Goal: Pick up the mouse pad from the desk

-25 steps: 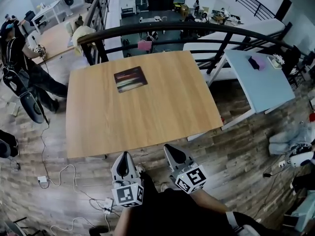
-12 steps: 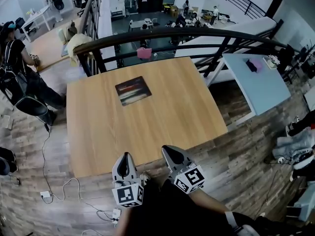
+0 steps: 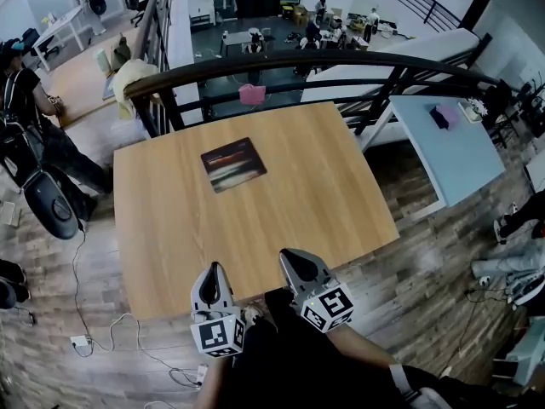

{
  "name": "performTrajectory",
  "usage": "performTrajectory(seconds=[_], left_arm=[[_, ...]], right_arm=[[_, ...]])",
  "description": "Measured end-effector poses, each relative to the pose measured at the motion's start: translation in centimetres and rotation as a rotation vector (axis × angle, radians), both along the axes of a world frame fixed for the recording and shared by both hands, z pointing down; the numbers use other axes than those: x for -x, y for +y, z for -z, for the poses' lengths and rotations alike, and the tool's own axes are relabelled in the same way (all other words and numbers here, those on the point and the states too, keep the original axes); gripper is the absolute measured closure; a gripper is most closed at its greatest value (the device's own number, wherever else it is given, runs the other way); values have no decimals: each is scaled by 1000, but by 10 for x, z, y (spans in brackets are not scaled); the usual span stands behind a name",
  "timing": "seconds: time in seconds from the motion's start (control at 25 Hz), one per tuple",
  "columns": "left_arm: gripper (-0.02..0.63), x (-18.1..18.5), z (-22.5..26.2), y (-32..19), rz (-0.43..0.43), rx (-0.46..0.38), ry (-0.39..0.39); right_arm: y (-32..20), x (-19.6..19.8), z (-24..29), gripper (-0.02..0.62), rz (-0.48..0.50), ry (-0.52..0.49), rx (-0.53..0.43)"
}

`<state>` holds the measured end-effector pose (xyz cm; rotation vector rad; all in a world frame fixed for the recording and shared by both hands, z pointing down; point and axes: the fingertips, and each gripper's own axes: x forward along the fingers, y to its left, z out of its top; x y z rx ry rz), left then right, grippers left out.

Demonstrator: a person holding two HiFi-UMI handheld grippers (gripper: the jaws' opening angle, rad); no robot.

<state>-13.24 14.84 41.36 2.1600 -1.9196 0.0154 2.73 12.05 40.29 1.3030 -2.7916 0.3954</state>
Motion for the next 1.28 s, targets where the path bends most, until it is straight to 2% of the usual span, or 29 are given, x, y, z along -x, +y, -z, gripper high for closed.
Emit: performTrajectory(seconds=[0.68, 0.92, 1.28], left_arm=[[583, -1, -17, -156, 92, 48, -54], [583, 12, -41, -209, 61, 111, -99], [581, 48, -100, -290, -32, 236, -94]], right_arm=[[-166, -1, -33, 565, 122, -16, 47], [-207, 5, -56, 565, 122, -5, 91], [-262, 22, -94, 565, 76, 42, 163]])
